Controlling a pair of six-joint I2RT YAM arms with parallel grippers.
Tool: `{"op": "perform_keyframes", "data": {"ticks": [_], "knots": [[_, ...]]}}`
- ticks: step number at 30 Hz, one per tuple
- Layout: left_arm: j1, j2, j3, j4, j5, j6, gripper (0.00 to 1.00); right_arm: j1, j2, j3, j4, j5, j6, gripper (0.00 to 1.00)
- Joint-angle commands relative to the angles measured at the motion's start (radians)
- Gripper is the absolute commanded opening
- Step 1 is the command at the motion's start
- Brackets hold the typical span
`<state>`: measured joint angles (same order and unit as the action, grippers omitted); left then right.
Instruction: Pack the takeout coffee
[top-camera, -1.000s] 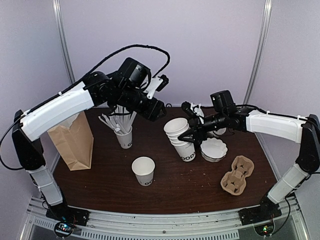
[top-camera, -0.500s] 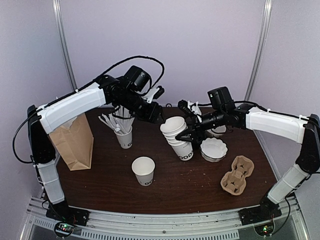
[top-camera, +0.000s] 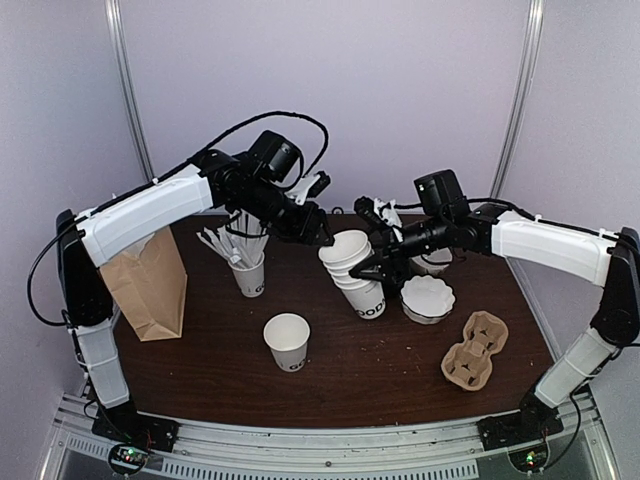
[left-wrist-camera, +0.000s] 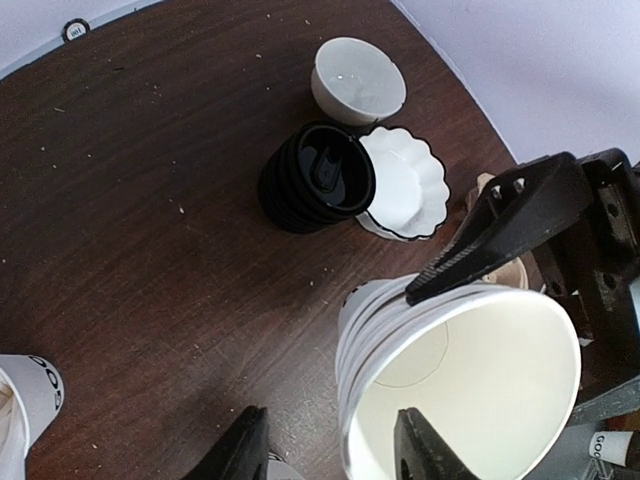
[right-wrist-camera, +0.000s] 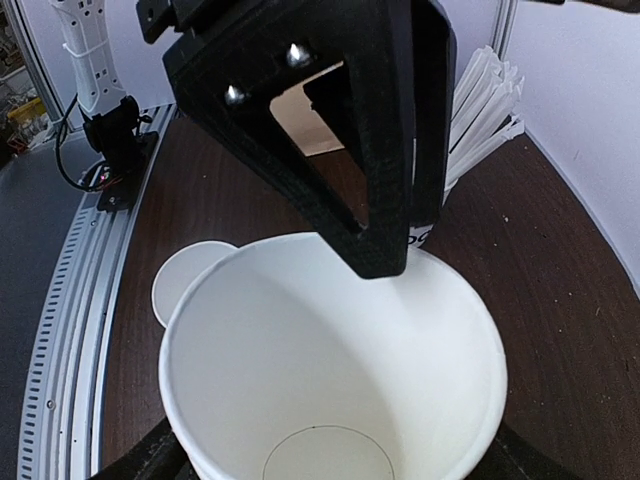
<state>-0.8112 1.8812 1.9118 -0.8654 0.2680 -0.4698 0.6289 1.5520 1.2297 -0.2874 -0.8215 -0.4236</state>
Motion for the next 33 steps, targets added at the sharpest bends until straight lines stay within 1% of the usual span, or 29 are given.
{"op": "perform_keyframes", "data": {"ticks": [1,4,7,9,11,12,13,16,19,23,26,28,30,33], "knots": [[0.005,0.033,0.039,0.016,0.075,-0.010,0.42,0.006,0.015,0.057,-0.001,0.001,-0.015,0.71],[0.004,0.043,0.054,0.016,0.068,0.005,0.30,0.006,0.019,0.071,-0.006,0.003,-0.016,0.71],[0.007,0.060,0.077,0.007,0.046,0.027,0.11,0.006,0.025,0.075,-0.009,0.012,-0.015,0.71],[0.010,0.070,0.087,0.006,0.021,0.044,0.00,0.006,0.026,0.075,-0.010,0.024,-0.014,0.76],[0.016,0.080,0.102,0.006,-0.008,0.064,0.00,0.005,0.020,0.080,-0.025,0.048,-0.018,0.87],[0.022,0.088,0.113,0.004,-0.024,0.076,0.00,0.004,0.012,0.086,-0.055,0.063,-0.042,0.98],[0.028,0.097,0.134,-0.004,-0.053,0.096,0.00,-0.003,-0.001,0.090,-0.090,0.078,-0.059,0.99],[0.052,0.137,0.210,-0.053,-0.146,0.155,0.00,-0.057,-0.066,0.063,-0.145,0.074,-0.056,0.99],[0.079,0.165,0.252,-0.064,-0.170,0.178,0.00,-0.132,-0.122,0.055,-0.229,0.047,-0.042,0.99],[0.108,0.230,0.339,-0.088,-0.226,0.217,0.00,-0.215,-0.212,-0.008,-0.270,0.024,-0.016,0.99],[0.126,0.303,0.439,-0.114,-0.282,0.248,0.00,-0.250,-0.276,-0.061,-0.307,0.020,-0.015,0.99],[0.143,0.347,0.488,-0.111,-0.291,0.252,0.00,-0.267,-0.320,-0.096,-0.337,0.033,-0.028,0.99],[0.155,0.386,0.531,-0.095,-0.303,0.267,0.00,-0.283,-0.358,-0.153,-0.343,0.041,-0.020,0.99],[0.161,0.439,0.572,-0.067,-0.322,0.295,0.00,-0.310,-0.411,-0.227,-0.330,0.011,-0.005,1.00]]}}
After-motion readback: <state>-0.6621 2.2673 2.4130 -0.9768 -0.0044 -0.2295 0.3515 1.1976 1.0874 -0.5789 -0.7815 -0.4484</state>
